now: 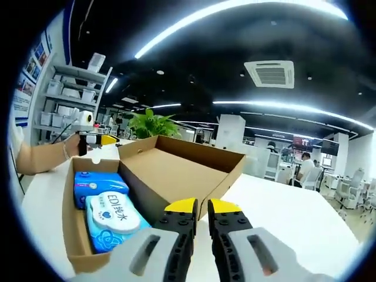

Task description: Operate the shoe box by opening the lid, removing the specified soft item, and placing it in the target area until the item is outside and the box remains undamaged.

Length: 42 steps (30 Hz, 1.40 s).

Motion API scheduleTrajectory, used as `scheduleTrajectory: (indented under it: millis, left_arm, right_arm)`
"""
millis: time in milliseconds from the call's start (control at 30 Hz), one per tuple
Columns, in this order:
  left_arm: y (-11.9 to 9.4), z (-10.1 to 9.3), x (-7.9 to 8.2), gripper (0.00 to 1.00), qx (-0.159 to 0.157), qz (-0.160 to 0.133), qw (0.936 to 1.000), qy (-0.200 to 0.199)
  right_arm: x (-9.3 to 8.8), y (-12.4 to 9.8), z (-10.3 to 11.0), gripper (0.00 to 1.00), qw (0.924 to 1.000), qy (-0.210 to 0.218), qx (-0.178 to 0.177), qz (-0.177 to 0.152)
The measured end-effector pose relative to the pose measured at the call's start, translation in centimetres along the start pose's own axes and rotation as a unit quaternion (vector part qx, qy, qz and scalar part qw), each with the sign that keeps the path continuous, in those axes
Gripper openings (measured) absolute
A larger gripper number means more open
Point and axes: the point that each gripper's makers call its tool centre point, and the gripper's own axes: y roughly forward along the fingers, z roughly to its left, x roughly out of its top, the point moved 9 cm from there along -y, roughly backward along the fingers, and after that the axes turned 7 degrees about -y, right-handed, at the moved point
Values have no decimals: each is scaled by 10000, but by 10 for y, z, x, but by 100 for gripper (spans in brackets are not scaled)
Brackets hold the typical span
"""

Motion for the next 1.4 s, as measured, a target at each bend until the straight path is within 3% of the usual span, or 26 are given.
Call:
scheduleTrajectory:
  millis: [367,600,900,1167,1400]
  left_arm:
    - [-10,-4,14,16,-50,-108,9999,-33]
    - [-13,-17,29,17,-230,-287,9993,-22]
    - [-15,-32,47,18,-380,-279,9988,-151]
    - [-37,-50,30,20,-702,0,9967,-413]
    - [-47,-53,22,20,-1017,-123,9928,-618]
  right_arm:
    - [7,-5,-3,7,9999,22,-42,-157]
    - [13,-9,-5,7,9994,54,-79,-321]
    - [17,-11,-5,7,9992,50,-74,-401]
    - [19,-13,-6,8,9989,72,-98,-462]
    - [25,-14,-2,10,9979,69,-29,-639]
